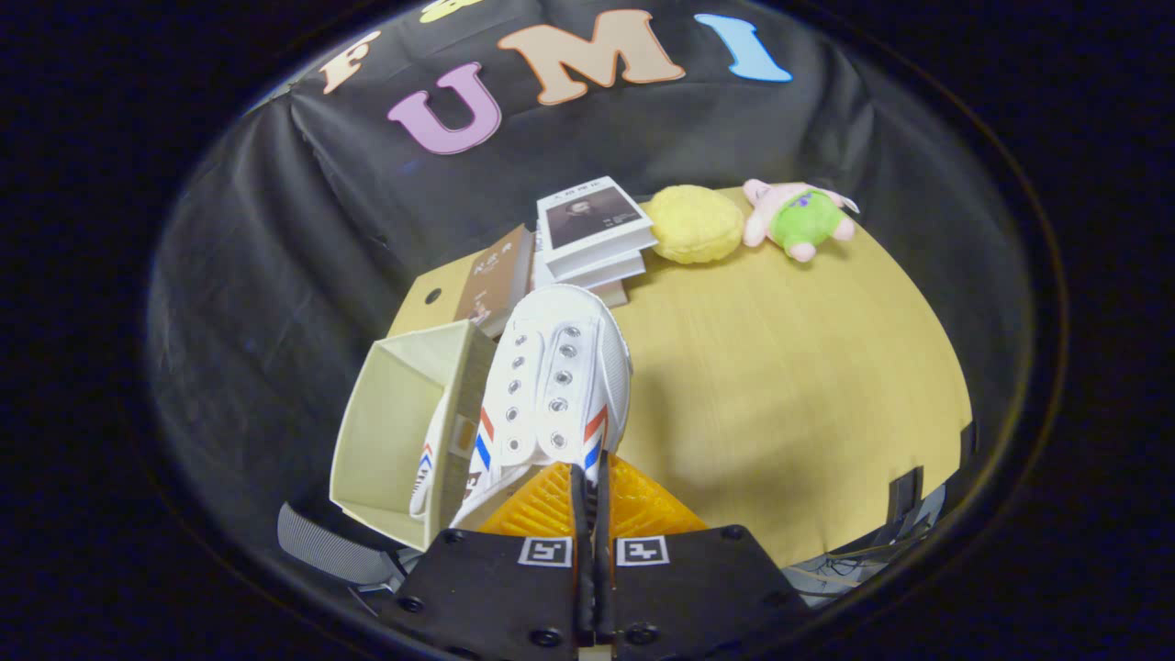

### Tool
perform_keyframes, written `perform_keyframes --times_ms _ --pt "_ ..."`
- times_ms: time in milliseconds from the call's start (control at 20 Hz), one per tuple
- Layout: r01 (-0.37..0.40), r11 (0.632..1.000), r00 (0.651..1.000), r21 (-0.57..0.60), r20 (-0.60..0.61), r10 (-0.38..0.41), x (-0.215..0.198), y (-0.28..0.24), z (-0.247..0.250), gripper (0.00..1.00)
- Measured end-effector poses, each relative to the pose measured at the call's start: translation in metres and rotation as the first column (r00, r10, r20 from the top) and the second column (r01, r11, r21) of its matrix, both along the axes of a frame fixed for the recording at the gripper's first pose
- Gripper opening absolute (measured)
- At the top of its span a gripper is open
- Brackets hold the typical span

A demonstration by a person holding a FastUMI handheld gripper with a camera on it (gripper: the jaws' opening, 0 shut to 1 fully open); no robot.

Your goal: Open the storage box then place both shoes into the box .Put the left shoe in first, then the right shoe, with the right side of both shoes facing outward in a uniform manner.

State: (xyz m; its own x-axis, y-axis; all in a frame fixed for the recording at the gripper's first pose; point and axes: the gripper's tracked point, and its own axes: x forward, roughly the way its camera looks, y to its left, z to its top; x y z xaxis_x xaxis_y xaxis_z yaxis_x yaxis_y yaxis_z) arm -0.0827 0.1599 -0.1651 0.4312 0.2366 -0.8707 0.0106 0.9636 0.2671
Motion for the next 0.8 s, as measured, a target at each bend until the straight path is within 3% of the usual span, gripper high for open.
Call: perform_keyframes --times_ms 300,800 --pt "-0.024 0.999 0.999 0.045 0.029 0.023 0.013 0.067 0.016 0.04" --pt "-0.066 0.994 0.998 0.090 -0.013 0.068 -0.002 0.136 -0.012 0.04"
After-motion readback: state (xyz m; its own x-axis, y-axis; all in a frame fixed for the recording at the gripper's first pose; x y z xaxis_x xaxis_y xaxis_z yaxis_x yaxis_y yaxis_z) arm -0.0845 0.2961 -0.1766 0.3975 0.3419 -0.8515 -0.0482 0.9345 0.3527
